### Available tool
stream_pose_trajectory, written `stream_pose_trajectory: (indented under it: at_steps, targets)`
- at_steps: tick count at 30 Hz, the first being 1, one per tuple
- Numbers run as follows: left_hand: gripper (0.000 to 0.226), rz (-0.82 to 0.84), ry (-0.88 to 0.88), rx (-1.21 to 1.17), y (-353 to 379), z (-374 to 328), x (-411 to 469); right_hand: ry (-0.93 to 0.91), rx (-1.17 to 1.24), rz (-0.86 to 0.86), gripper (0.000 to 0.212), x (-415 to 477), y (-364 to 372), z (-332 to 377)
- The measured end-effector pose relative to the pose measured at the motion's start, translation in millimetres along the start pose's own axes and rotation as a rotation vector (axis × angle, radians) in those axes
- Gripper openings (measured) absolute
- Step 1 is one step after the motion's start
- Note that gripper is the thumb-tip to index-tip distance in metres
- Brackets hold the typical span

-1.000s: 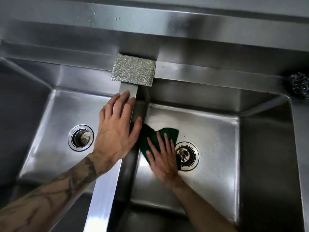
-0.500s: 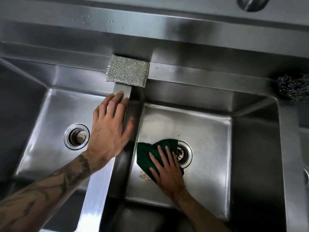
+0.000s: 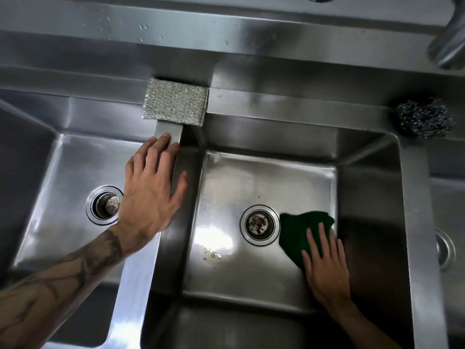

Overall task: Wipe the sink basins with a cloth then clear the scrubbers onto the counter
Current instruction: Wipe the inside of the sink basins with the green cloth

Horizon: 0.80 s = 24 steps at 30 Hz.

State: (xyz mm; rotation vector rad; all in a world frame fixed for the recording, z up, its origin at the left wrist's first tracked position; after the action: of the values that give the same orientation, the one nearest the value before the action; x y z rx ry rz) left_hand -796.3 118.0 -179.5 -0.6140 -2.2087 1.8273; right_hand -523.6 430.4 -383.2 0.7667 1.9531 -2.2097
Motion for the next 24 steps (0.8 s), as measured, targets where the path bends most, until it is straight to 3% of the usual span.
stream_pose_trajectory:
  at_steps: [3, 9, 17, 24]
  targets:
    - [0.058, -0.001, 0.006, 0.003, 0, -1, 0, 0.035, 0.080, 0.038, 0.061, 6, 3, 8]
    - [0.058, -0.006, 0.004, 0.010, 1, 0, 1, -0.509, -0.023, 0.061, 0.060, -11, 30, 103]
    - [0.059, -0.001, 0.002, 0.010, 1, 2, 1, -0.528, 0.149, 0.132, 0.058, 17, 21, 250]
    - [0.059, -0.012, 0.010, 0.004, 2, 3, 1, -0.702, 0.054, 0.118, 0.062, -9, 26, 246]
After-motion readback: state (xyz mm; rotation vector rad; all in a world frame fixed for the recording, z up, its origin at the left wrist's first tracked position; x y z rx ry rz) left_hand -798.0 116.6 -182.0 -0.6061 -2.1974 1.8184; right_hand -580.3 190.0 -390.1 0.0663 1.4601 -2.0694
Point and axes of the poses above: each hand's wrist, its own x-axis towards the middle knuckle, its own y-axis out of the palm, z = x × y, the point moved 9 cm from there along x, towards the middle knuckle, and after that the axes turned 10 degrees about z, right-handed, at the moved point
